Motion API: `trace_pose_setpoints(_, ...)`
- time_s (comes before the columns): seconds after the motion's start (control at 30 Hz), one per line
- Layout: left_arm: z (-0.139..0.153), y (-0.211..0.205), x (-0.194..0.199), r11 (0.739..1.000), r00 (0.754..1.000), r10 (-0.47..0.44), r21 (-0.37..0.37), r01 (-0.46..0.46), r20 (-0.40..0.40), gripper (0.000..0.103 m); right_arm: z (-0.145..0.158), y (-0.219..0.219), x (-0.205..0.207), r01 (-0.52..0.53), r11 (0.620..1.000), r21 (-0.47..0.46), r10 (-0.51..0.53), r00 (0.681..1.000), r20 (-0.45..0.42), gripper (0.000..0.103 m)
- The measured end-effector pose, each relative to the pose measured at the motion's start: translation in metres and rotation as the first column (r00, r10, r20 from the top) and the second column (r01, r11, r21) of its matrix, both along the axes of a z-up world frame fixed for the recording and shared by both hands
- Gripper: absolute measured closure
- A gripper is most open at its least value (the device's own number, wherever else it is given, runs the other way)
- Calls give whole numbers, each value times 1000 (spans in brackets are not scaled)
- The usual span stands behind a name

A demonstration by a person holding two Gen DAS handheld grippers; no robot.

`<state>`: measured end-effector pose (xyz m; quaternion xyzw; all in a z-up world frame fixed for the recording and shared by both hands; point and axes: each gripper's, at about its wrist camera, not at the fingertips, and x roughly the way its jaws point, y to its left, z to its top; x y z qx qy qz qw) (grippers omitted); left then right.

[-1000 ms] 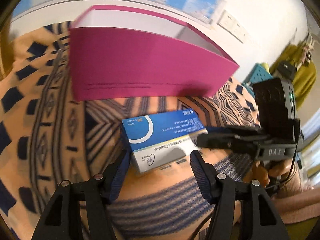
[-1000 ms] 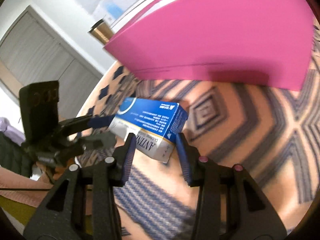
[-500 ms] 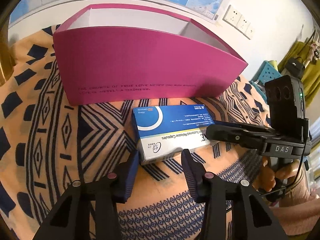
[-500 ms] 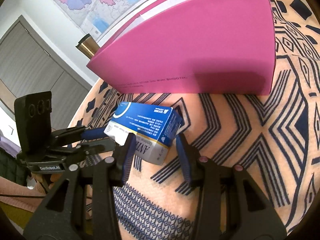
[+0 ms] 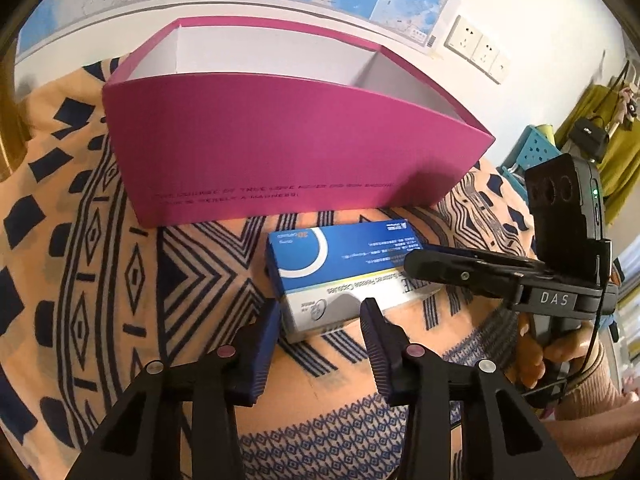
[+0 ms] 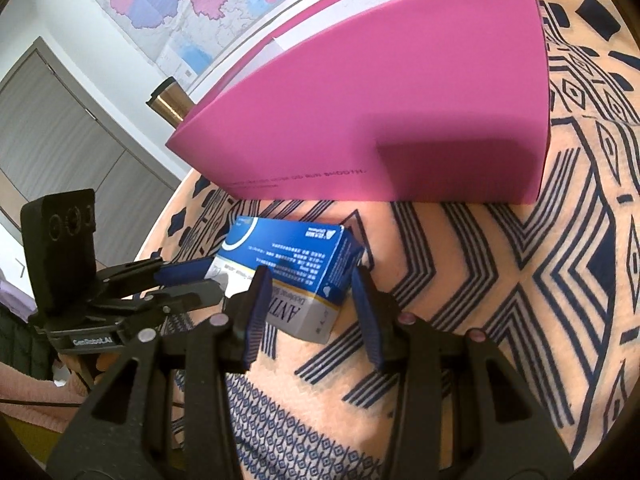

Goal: Organize rigid objects
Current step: 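Close the right gripper on the capsule box, then lift the capsule box and carry it over the magenta box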

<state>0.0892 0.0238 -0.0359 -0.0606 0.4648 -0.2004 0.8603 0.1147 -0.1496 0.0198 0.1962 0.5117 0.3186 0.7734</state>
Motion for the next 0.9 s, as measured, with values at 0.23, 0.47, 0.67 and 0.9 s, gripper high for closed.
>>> trace_pose_setpoints(0.23,0,-2,1,1000,1000,10,-2,-10,0,61,0,3,0,2,1000,-18,-1,1000,14,59)
trace_pose_setpoints(0.47,9,-3,-3,1000,1000,11,-11,-11,27,61,8,2,-3,3,1000,-20,-3,999,39,59)
trace_pose_setpoints(0.67,22,-4,-5,1000,998,2,-11,-1,60,61,16,-2,-5,5,1000,-21,-4,998,69,59)
trace_pose_setpoints(0.9,35,-7,-6,1000,995,-9,-12,11,96,61,27,-10,-7,16,1000,-20,-14,994,109,59)
